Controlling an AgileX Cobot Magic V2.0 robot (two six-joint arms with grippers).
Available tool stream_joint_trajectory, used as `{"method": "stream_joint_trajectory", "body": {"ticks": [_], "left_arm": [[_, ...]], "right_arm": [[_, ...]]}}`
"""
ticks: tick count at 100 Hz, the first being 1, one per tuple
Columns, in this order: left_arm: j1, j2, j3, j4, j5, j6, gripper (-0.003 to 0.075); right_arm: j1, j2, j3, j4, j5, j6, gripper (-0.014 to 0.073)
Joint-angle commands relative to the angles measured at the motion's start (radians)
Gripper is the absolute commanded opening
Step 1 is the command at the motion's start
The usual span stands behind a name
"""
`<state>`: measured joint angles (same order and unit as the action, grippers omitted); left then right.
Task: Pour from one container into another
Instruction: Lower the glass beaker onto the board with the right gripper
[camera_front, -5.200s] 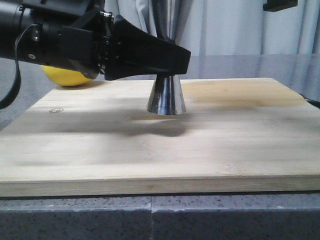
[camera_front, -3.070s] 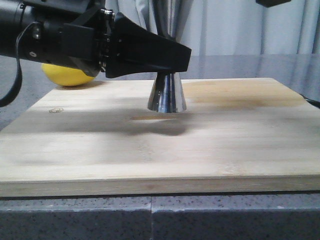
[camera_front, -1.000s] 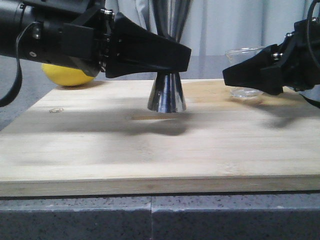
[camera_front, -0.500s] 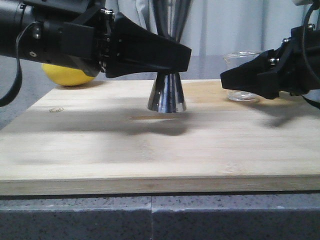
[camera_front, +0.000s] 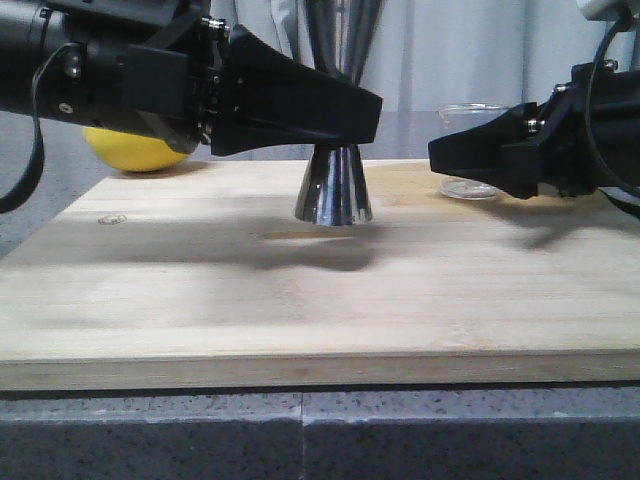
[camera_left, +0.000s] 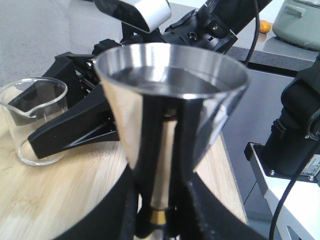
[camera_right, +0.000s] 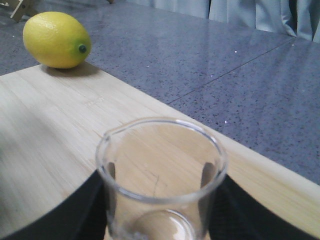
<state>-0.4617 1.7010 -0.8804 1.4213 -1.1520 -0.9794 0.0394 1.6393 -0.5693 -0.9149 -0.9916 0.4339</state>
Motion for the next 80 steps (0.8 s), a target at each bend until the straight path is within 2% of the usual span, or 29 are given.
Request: {"method": "stream_joint_trajectory", "body": {"ticks": [1, 28, 54, 80], "left_arm": [[0.001, -0.048, -0.029, -0.036, -0.103, -0.01, -0.0019], [0.001, -0.048, -0.029, -0.036, -0.103, -0.01, -0.0019], [0.001, -0.048, -0.029, -0.036, -0.103, -0.01, -0.0019], [0.001, -0.048, -0.029, -0.036, -0.103, -0.01, -0.0019]], "right_arm": [[-0.006, -0.01, -0.013, -0.006, 0.024, -0.011, 0.0195], [-0.006, -0.008, -0.013, 0.003, 0.062, -0.011, 0.0217], [-0.006, -0.008, -0.013, 0.041, 0.052, -0.011, 0.0451], [-0.006, -0.008, -0.013, 0.079, 0.031, -0.011, 0.0512]]}}
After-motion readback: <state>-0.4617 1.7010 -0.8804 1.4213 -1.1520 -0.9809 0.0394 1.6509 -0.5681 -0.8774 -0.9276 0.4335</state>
